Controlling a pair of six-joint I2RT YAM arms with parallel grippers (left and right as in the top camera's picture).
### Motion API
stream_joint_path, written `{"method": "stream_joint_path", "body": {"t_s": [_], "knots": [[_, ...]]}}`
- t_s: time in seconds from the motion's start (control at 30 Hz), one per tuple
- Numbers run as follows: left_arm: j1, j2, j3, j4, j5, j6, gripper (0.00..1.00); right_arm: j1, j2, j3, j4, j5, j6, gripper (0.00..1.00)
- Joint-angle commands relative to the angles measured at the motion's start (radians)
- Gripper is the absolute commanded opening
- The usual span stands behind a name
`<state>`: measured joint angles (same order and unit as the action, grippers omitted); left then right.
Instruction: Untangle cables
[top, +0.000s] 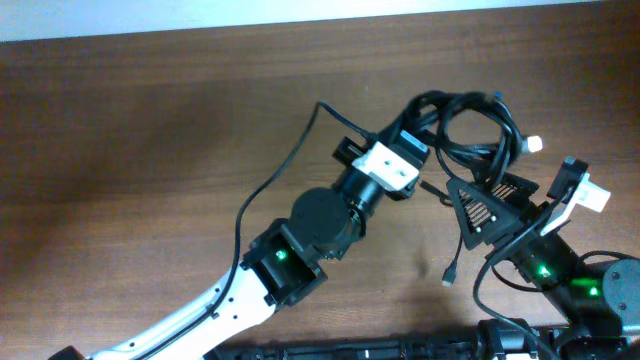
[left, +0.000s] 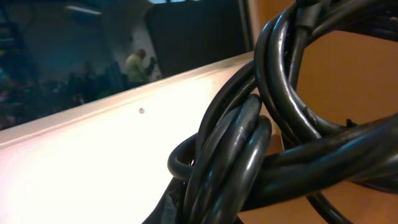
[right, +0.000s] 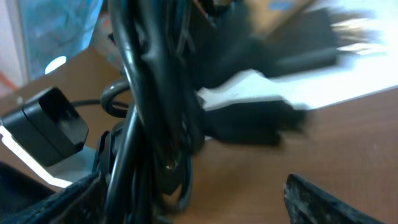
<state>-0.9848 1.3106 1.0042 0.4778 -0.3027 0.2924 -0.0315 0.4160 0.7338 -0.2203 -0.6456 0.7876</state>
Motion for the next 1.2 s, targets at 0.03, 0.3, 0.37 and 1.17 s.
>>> {"method": "stream_joint_path", "body": {"t_s": [0.03, 0.3, 0.37, 1.17], "knots": [[-0.035, -0.036, 0.016, 0.011, 0.011, -0.038, 0.00, 0.005, -0.001, 0.002, 0.007, -0.032, -0.087, 0.39], [-0.050, -0.036, 0.016, 0.015, 0.010, -0.037, 0.00, 0.005, -0.001, 0.002, 0.008, 0.011, -0.096, 0.12], [-0.049, -0.036, 0.016, 0.023, -0.002, -0.037, 0.00, 0.005, -0.001, 0.002, 0.007, 0.010, -0.097, 0.12], [0.082, -0.036, 0.016, 0.179, -0.215, 0.939, 0.00, 0.005, -0.001, 0.002, -0.282, 0.109, -0.103, 0.13]]}}
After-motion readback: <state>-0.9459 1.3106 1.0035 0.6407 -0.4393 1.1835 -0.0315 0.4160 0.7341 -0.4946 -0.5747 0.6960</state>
